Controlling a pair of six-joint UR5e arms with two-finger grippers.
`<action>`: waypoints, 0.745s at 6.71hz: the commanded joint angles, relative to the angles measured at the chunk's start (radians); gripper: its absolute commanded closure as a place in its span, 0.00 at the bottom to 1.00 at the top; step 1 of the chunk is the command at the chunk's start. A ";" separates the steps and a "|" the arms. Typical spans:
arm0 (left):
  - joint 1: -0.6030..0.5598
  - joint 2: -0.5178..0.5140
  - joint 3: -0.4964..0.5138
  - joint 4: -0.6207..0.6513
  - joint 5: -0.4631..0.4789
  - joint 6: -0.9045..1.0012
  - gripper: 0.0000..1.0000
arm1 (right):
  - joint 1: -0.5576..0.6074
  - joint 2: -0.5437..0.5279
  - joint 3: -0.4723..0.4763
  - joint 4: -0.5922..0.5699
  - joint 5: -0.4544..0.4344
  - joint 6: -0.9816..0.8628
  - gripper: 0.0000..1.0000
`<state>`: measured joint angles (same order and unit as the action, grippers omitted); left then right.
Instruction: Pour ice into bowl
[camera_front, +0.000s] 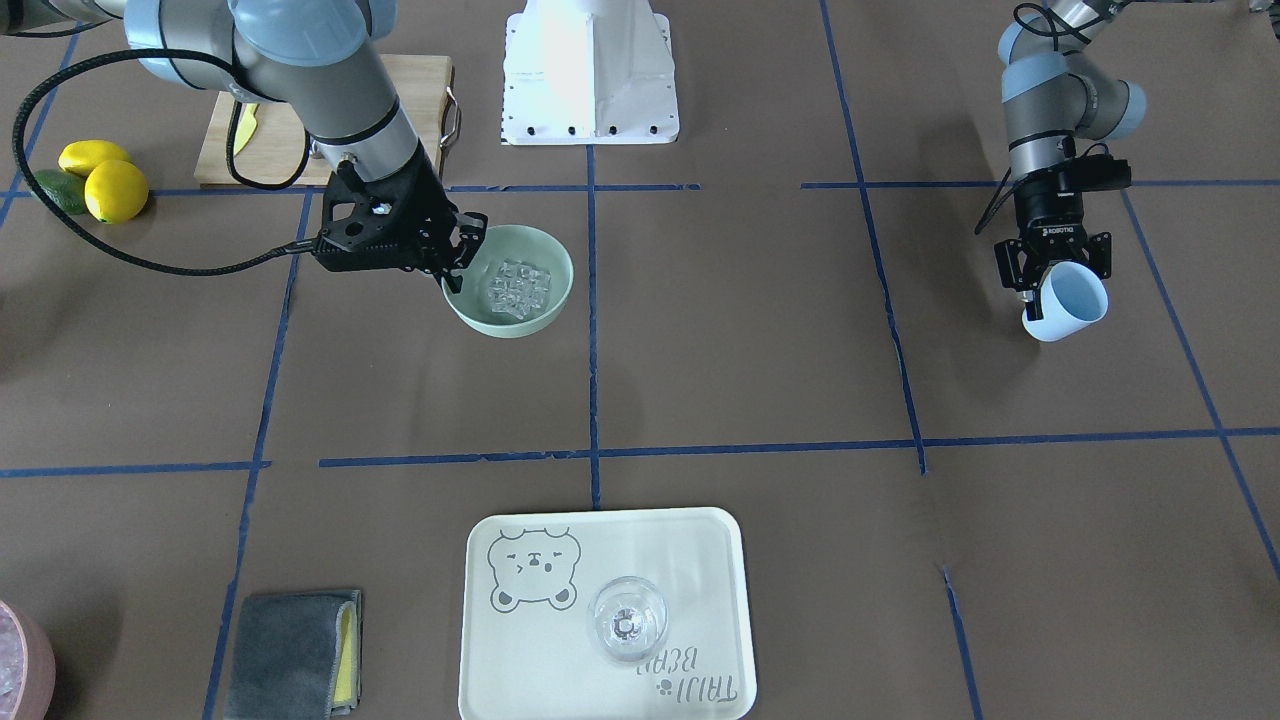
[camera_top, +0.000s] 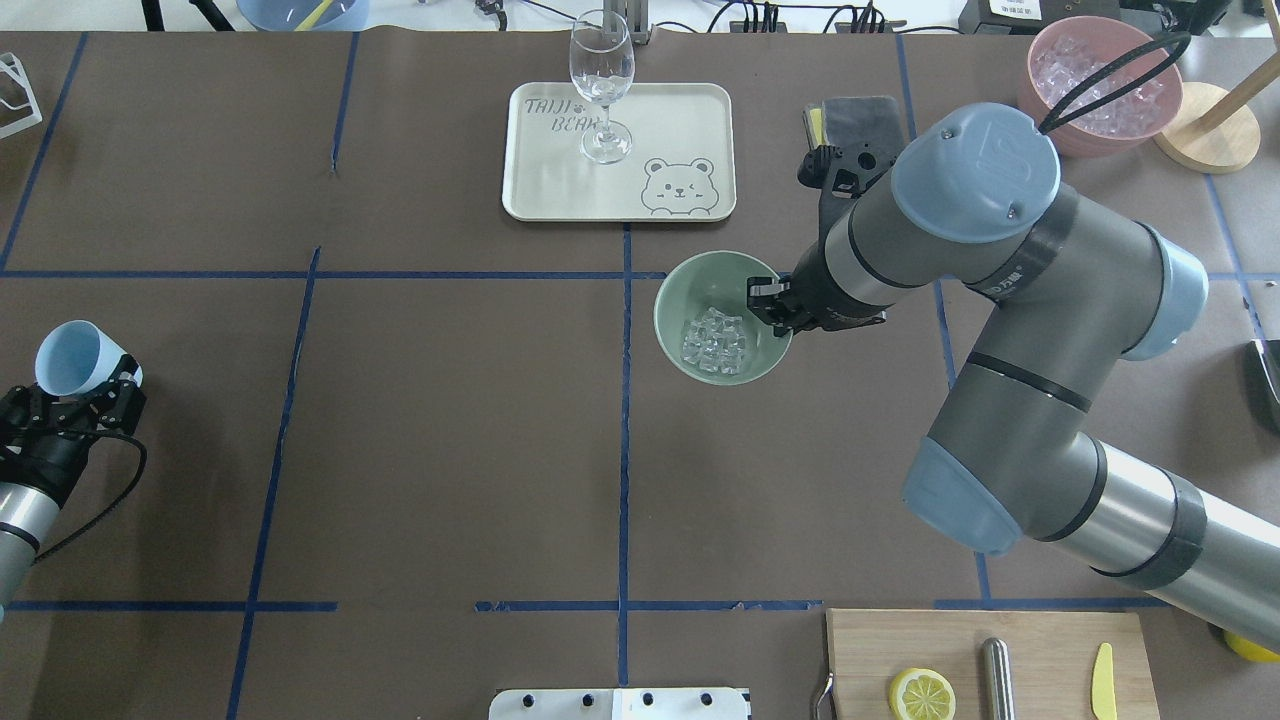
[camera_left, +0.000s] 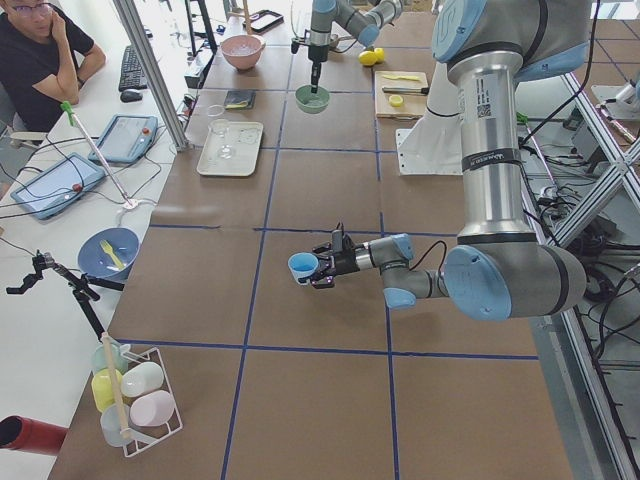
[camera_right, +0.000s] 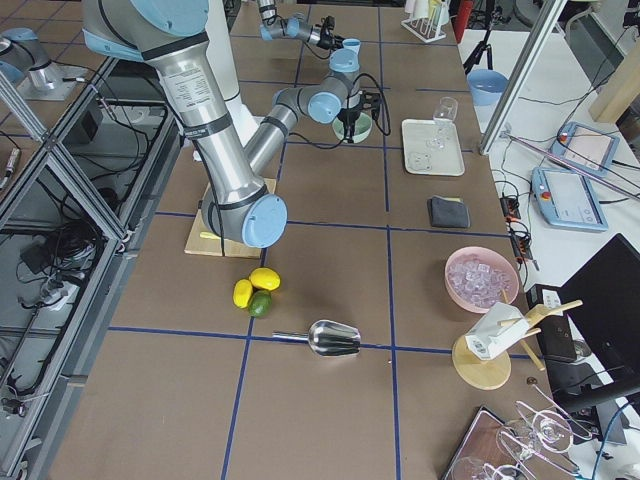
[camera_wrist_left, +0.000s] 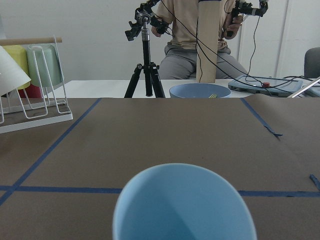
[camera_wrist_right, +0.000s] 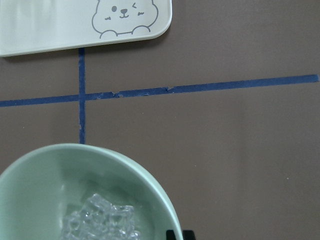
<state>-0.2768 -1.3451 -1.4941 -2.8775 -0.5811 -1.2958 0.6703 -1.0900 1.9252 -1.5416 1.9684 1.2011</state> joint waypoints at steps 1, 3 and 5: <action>0.004 -0.005 0.008 -0.005 0.001 0.000 0.02 | 0.026 -0.030 0.015 0.000 0.013 -0.037 1.00; 0.002 -0.003 0.000 -0.009 -0.009 0.009 0.00 | 0.043 -0.057 0.031 0.000 0.018 -0.057 1.00; -0.007 0.026 -0.090 -0.009 -0.034 0.079 0.00 | 0.052 -0.080 0.046 0.000 0.018 -0.069 1.00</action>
<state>-0.2787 -1.3369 -1.5324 -2.8868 -0.6003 -1.2583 0.7181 -1.1553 1.9598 -1.5417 1.9863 1.1402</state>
